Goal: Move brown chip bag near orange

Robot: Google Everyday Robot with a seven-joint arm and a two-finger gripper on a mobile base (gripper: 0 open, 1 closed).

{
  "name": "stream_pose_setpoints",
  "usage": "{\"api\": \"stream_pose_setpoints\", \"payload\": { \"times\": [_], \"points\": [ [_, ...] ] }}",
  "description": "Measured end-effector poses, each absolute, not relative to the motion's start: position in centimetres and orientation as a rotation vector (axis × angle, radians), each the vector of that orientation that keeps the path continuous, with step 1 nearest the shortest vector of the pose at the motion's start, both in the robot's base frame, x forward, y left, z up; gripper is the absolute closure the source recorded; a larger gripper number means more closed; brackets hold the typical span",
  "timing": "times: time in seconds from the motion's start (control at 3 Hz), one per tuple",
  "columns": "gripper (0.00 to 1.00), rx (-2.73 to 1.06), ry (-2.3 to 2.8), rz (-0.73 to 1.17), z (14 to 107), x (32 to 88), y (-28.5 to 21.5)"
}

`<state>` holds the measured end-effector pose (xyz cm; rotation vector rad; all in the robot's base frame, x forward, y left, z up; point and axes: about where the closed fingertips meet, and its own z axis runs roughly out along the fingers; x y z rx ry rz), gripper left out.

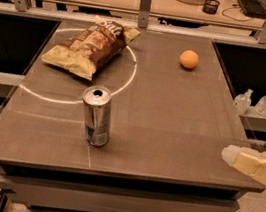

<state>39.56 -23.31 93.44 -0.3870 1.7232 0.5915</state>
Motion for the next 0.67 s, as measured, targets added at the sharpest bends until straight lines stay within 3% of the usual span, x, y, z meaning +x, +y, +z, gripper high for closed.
{"api": "stream_pose_setpoints", "payload": {
  "times": [0.67],
  "points": [
    [0.00,-0.503,1.633,0.572,92.5,38.4,-14.7]
  ]
}}
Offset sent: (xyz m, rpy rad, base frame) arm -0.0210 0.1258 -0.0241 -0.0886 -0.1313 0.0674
